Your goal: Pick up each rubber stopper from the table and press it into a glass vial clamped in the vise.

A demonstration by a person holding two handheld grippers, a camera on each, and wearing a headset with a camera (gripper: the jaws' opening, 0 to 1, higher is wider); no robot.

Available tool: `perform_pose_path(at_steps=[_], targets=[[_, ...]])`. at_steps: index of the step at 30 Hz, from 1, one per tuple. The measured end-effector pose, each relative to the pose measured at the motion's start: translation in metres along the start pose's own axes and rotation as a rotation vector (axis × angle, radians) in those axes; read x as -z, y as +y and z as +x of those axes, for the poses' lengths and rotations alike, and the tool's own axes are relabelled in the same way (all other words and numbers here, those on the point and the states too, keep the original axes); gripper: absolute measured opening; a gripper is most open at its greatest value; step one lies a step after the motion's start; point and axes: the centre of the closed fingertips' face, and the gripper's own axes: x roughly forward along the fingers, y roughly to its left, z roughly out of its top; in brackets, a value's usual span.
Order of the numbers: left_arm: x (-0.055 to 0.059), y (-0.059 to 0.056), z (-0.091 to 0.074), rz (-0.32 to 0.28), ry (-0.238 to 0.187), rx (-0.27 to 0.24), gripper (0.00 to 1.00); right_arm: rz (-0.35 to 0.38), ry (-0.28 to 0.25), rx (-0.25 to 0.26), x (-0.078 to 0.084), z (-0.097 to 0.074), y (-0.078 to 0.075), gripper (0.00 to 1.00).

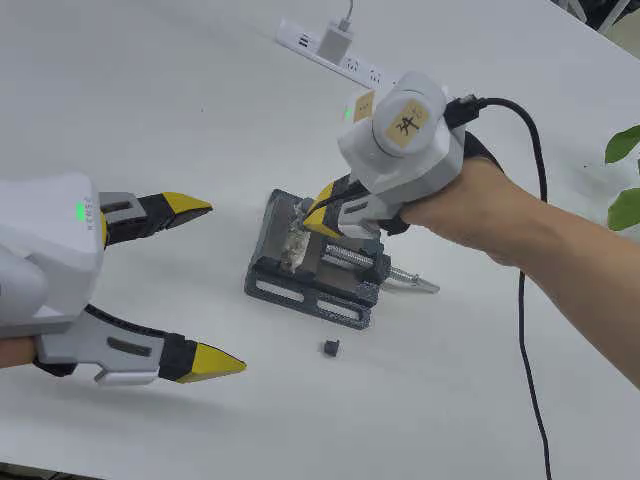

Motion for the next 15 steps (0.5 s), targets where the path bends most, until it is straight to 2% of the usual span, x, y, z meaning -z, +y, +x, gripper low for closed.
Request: perform_pose_path(at_steps=[7,15], targets=[[-0.0022,-0.0005,0.0017,0.001,-0.008,0.003,0.85,-0.022,0.027,-0.004,0.0003,0.0011,-0.0009,0.00],[-0.0027,-0.0008,0.0021,0.001,-0.011,0.005,0.85,-0.001,0.036,-0.022,-0.0008,0.0006,0.0003,0.00]])
